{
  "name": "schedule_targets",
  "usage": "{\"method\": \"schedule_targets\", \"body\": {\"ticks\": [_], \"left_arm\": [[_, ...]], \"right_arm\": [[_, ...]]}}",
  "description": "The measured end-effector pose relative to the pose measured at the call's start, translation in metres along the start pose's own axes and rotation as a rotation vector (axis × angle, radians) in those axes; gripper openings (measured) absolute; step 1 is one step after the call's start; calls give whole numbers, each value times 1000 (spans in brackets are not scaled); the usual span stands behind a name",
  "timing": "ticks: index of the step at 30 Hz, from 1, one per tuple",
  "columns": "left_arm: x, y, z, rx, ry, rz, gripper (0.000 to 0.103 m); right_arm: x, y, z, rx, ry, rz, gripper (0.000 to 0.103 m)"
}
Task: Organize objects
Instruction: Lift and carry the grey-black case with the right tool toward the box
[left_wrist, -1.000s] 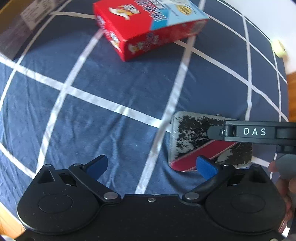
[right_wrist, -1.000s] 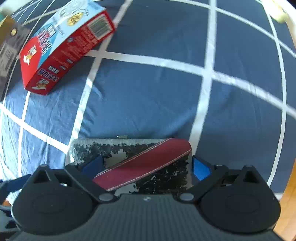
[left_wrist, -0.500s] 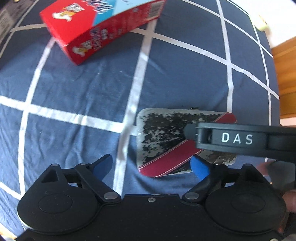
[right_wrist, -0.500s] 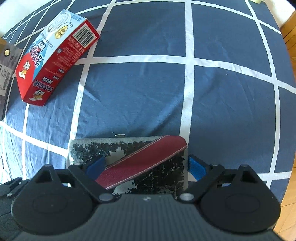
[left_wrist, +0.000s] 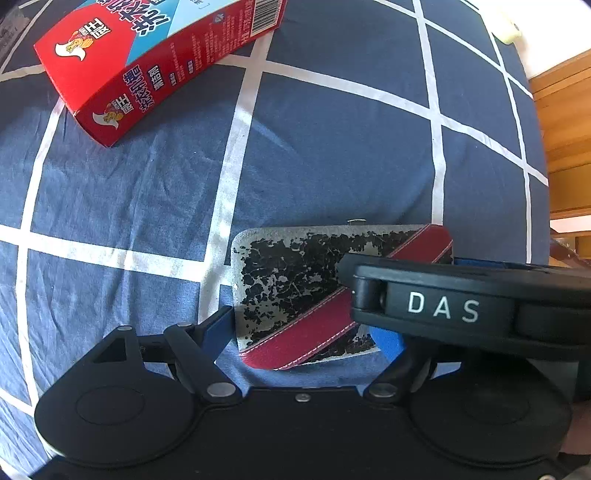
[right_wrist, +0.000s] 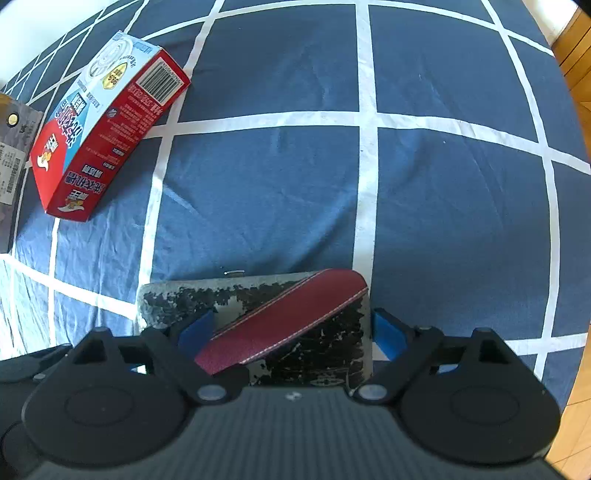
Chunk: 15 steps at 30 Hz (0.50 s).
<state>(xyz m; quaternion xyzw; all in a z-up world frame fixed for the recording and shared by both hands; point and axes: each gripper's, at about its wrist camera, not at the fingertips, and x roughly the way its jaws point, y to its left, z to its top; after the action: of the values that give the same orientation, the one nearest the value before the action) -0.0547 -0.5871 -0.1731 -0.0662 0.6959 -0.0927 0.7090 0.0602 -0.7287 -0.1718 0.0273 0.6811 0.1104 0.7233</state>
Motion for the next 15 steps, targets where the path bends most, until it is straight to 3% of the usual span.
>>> {"method": "schedule_targets", "body": {"ticks": [15], "left_arm": [[-10,-7,-10,-11,-13,53,78]], "right_arm": [[-11,-4,-7,-2,-19,9,82]]}}
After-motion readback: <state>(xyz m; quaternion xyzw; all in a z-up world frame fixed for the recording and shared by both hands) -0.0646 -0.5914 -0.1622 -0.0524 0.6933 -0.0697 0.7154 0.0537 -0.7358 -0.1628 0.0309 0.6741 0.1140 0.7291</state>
